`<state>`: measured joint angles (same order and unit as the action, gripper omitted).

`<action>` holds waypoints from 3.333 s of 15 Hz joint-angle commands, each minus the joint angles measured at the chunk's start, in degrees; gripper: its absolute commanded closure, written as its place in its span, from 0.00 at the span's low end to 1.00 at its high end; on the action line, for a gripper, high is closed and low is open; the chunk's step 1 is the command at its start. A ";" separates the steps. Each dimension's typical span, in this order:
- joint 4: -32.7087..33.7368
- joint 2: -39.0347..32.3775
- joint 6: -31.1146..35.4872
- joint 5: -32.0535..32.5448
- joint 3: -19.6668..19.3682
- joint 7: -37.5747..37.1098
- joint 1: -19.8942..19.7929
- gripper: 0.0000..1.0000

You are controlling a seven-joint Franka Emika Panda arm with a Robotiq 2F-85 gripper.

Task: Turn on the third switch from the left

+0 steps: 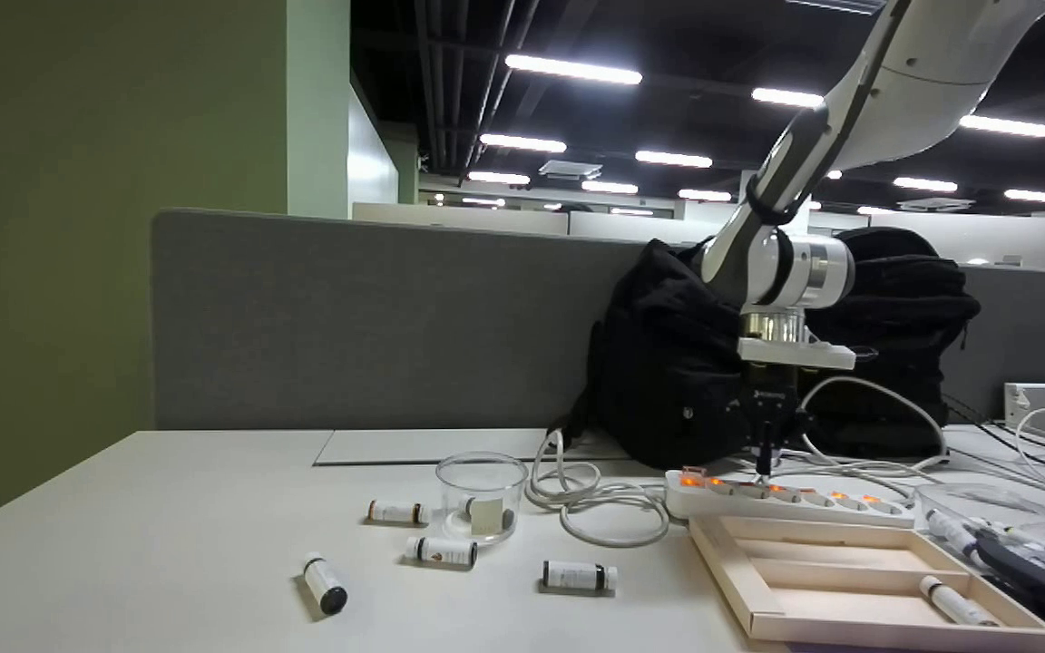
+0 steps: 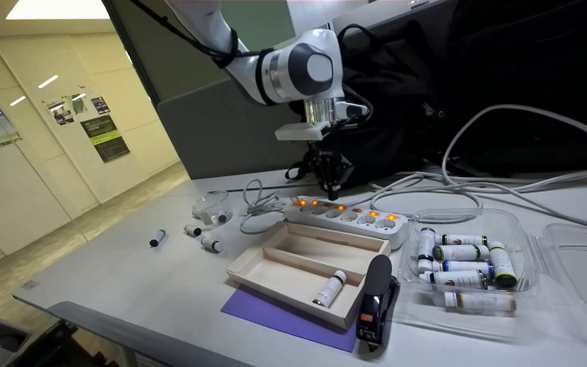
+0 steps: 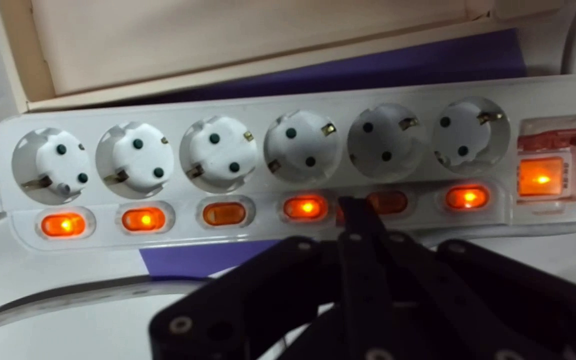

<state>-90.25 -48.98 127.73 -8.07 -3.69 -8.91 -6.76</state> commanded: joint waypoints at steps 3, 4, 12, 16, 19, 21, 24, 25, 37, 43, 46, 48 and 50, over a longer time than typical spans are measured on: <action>5.28 -3.27 -2.84 0.25 -0.09 -0.67 0.65 1.00; 5.94 -3.76 -3.13 -0.03 0.09 -0.49 0.42 1.00; 9.76 -6.67 -5.94 0.47 -0.05 -0.55 0.67 1.00; 12.25 -8.66 -8.64 1.95 -0.59 -1.05 1.68 1.00; 14.59 -10.36 -11.00 4.72 -1.72 -2.03 3.28 1.00; 16.11 -11.46 -12.10 7.17 -2.93 -2.93 4.76 1.00; 17.34 -12.53 -12.88 10.80 -4.42 -3.94 6.91 1.00; 17.35 -12.56 -12.82 11.43 -4.51 -3.94 7.32 1.00; 16.00 -2.41 -12.71 9.15 -0.31 -1.23 7.21 0.67; 16.12 0.89 -15.71 5.80 1.51 0.08 6.03 0.27; 15.37 2.59 -16.69 4.00 2.09 0.87 5.55 0.07; 14.81 3.52 -16.91 3.89 1.57 0.01 5.88 0.00; 13.62 4.52 -17.66 3.97 1.29 -0.04 5.62 0.00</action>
<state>-73.74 -47.36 111.54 -3.78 -2.43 -8.29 -0.53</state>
